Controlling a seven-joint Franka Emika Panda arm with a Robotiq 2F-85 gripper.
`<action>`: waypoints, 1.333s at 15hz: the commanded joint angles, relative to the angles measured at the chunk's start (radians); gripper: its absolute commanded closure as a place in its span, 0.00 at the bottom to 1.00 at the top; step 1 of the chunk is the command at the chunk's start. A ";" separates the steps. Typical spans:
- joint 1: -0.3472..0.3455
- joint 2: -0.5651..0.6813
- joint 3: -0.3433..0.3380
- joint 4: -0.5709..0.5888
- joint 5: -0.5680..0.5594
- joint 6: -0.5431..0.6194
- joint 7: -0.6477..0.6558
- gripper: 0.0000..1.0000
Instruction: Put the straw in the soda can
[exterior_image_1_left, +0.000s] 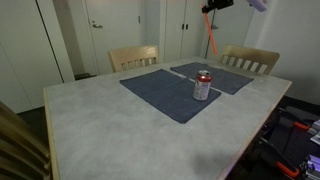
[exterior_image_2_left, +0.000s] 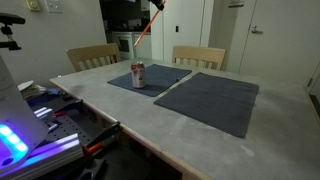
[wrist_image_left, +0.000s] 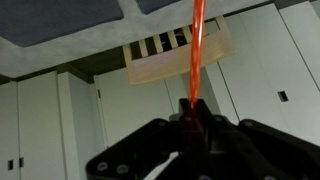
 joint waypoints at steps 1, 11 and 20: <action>-0.099 0.058 0.146 -0.001 0.097 0.009 -0.008 0.98; -0.131 0.136 0.288 -0.003 0.280 0.000 -0.019 0.91; -0.135 0.150 0.283 0.015 0.270 -0.009 -0.027 0.98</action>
